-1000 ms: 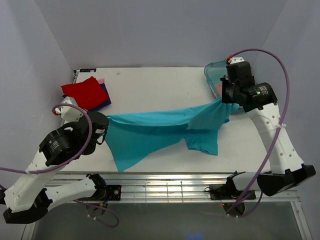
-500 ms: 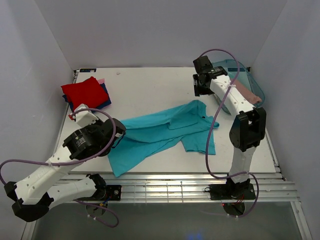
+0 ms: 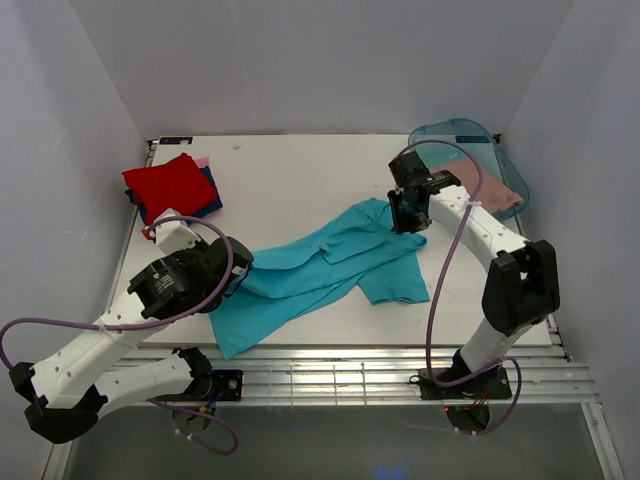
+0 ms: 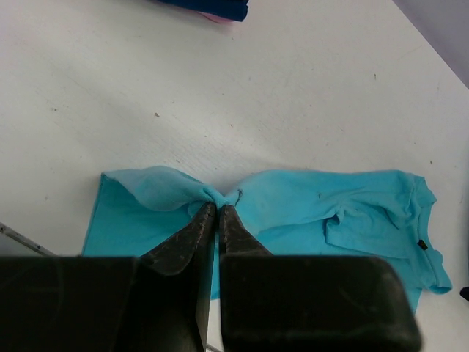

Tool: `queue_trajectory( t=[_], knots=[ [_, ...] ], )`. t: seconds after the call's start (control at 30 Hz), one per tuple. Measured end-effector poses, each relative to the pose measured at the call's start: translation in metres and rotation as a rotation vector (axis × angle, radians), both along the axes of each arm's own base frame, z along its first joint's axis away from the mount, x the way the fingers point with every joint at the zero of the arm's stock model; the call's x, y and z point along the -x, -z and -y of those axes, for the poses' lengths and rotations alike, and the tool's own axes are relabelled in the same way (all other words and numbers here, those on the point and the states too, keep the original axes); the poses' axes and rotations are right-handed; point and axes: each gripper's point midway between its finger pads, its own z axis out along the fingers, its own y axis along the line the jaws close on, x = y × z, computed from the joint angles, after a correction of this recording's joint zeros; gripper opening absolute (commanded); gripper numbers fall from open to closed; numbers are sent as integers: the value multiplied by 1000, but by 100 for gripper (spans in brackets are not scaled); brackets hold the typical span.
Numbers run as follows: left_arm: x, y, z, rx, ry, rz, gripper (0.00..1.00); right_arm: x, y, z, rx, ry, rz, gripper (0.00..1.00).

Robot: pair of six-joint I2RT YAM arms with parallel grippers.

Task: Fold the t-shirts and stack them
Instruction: Flatten out the tshirt

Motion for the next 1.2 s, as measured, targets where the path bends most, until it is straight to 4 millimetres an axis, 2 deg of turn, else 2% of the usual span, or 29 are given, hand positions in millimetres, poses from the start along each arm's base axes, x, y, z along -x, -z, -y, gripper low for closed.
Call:
queue_trajectory(
  t=[0.2,0.3,0.6,1.0,1.03,1.13,1.17,1.2],
  knots=[
    [0,3,6,6,20,-20,14,-5,47,-23,-49,-45,-134,43],
    [0,4,9,17,28,-26,14,-16,62,-34,-65,-59,-170,43],
    [4,0,5,42,33,-12,14,-33,72,-46,-80,-88,-181,43],
    [6,-2,-2,28,23,-2,16,-29,99,-48,-71,-92,-249,38],
    [6,-2,-2,28,22,-1,16,-29,99,-48,-71,-92,-250,37],
    [6,-3,-3,29,20,5,17,-30,100,-49,-70,-97,-246,21],
    [6,-4,-3,29,19,6,16,-30,100,-49,-71,-98,-245,9],
    [6,-4,-3,30,18,7,16,-31,100,-49,-71,-99,-245,8]
  ],
)
